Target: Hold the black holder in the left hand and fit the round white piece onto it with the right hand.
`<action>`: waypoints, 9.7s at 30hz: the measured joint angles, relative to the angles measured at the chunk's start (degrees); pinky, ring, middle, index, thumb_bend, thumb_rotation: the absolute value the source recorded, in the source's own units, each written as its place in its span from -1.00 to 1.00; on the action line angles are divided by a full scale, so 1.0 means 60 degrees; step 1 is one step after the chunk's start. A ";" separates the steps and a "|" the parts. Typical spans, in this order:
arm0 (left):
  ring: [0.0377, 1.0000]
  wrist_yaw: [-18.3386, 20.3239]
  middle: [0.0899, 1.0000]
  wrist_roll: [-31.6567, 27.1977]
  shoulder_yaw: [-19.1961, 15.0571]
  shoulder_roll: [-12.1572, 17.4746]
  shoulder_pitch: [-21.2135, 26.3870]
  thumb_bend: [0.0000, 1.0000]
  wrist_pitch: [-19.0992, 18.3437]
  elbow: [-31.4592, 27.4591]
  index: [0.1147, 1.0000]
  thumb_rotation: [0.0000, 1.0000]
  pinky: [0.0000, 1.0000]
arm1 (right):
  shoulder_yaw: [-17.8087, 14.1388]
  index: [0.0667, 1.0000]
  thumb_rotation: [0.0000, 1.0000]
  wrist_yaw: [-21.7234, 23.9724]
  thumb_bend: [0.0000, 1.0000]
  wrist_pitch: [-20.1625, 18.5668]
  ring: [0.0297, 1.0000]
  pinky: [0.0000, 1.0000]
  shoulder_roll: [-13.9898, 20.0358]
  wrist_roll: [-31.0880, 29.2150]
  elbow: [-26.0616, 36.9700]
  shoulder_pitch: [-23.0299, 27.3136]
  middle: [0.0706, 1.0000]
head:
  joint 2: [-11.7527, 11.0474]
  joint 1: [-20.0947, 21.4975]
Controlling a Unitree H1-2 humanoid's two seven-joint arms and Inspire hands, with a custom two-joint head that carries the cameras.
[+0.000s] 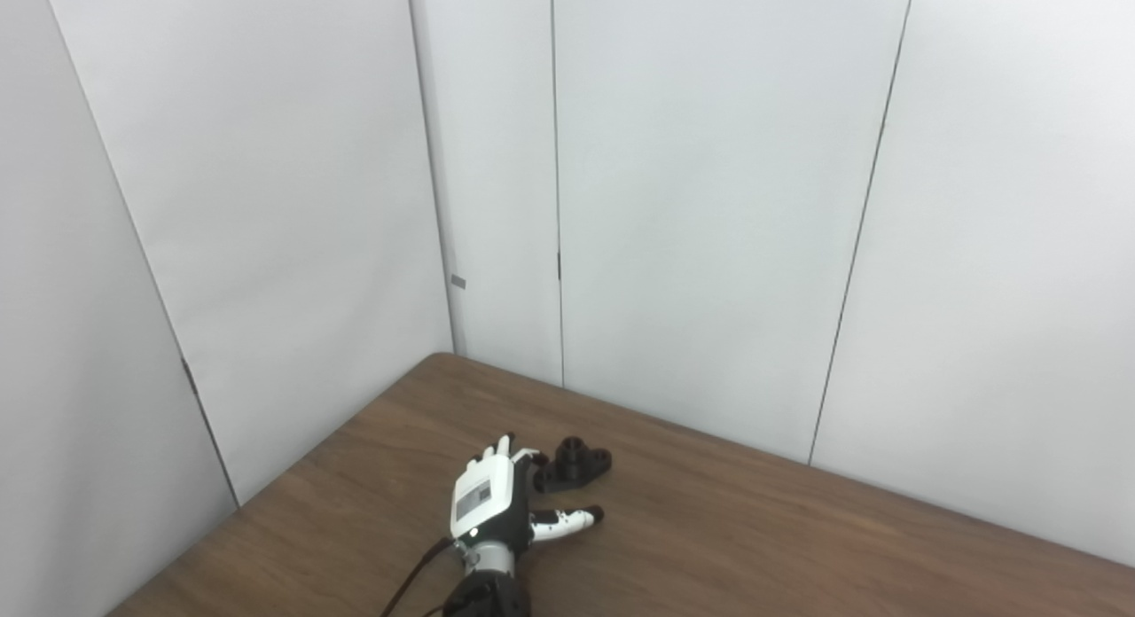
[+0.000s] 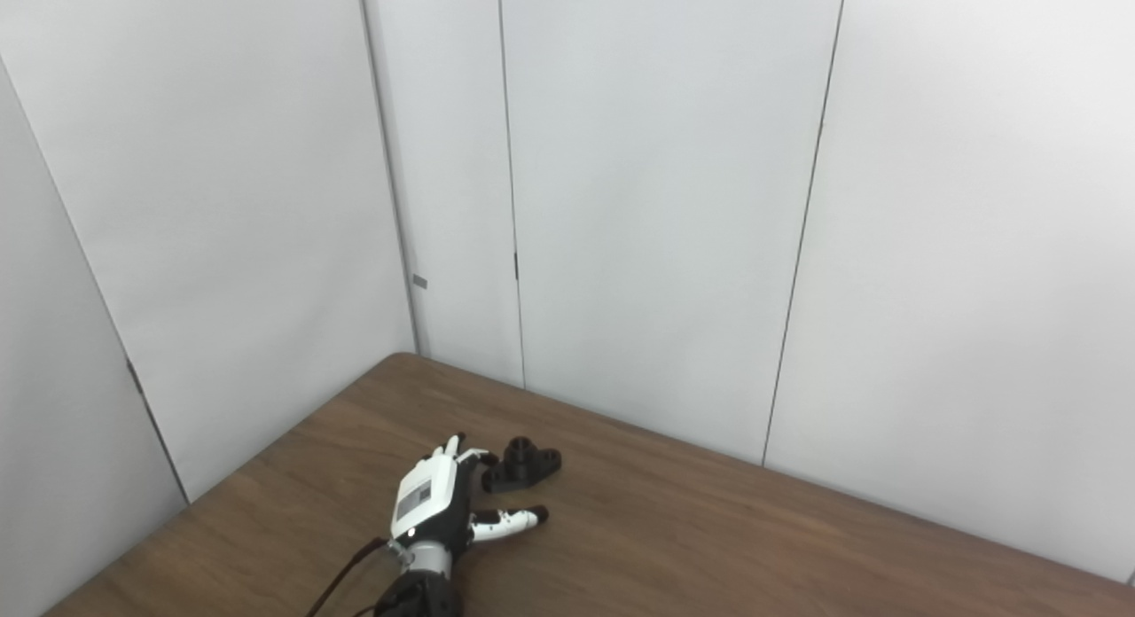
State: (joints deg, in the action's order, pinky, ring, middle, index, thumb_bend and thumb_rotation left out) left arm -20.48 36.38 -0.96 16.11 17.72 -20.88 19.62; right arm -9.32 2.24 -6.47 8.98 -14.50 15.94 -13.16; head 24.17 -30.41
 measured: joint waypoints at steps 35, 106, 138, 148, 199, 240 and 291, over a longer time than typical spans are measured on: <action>0.78 -0.0469 0.65 0.0192 0.1064 0.0528 -0.0087 0.03 0.0338 -0.0407 -0.17 -0.90 0.88 | 0.0034 0.85 0.47 0.0010 0.01 0.0243 0.51 0.03 -0.0030 -0.0310 -0.0025 -0.0067 0.77 | 0.0352 0.0922; 0.88 0.4125 0.71 0.1154 0.3225 -0.0592 -0.2364 0.03 0.3336 -0.4741 -0.17 -0.91 1.00 | 0.1968 0.67 0.34 -0.0848 0.19 -0.0331 0.38 0.06 -0.0202 0.1026 0.1055 -0.0370 0.56 | 0.1582 0.5772; 0.89 0.2993 0.73 0.1418 0.2990 -0.1188 -0.2507 0.03 0.3321 -0.3980 -0.17 -0.91 1.00 | 0.0561 0.33 0.19 -0.0942 0.31 -0.0805 0.15 -0.14 0.0256 0.1871 0.2638 -0.0521 0.27 | 0.1012 0.7045; 0.92 0.2837 0.76 0.1063 0.2904 -0.1050 -0.2420 0.03 0.3633 -0.3669 -0.17 -0.91 1.00 | -0.1777 0.55 0.16 -0.2205 0.52 -0.1539 0.46 0.16 0.0826 0.4063 0.2630 0.1125 0.54 | 0.0338 0.8261; 0.92 0.2765 0.75 0.0313 0.2267 -0.0313 -0.2097 0.02 0.4842 -0.3039 -0.17 -0.91 1.00 | 0.1278 0.89 0.22 0.0885 1.00 -0.3360 1.00 0.60 0.3032 0.7435 -0.3387 0.5395 1.00 | 0.0059 0.9595; 0.90 0.2812 0.77 0.0233 0.2249 -0.0288 -0.2157 0.03 0.4874 -0.3094 -0.17 -0.91 1.00 | 0.2204 0.06 -0.51 -0.0199 0.24 -0.2977 1.00 0.73 0.2877 0.7476 -0.5104 0.6456 1.00 | 0.0000 0.9419; 0.88 0.3186 0.77 0.0703 0.2712 -0.0461 -0.2344 0.03 0.4071 -0.3738 -0.17 -0.91 1.00 | 0.3217 -0.11 -0.72 0.0966 0.01 -0.1981 1.00 0.67 0.2117 0.7427 0.0533 0.4640 0.98 | 0.1040 0.6958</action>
State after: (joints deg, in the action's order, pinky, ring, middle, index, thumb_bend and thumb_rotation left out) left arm -1.36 40.60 15.31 13.34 3.65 3.54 -2.80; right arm 9.98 8.04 -18.36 21.69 30.06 19.14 14.68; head 30.41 11.34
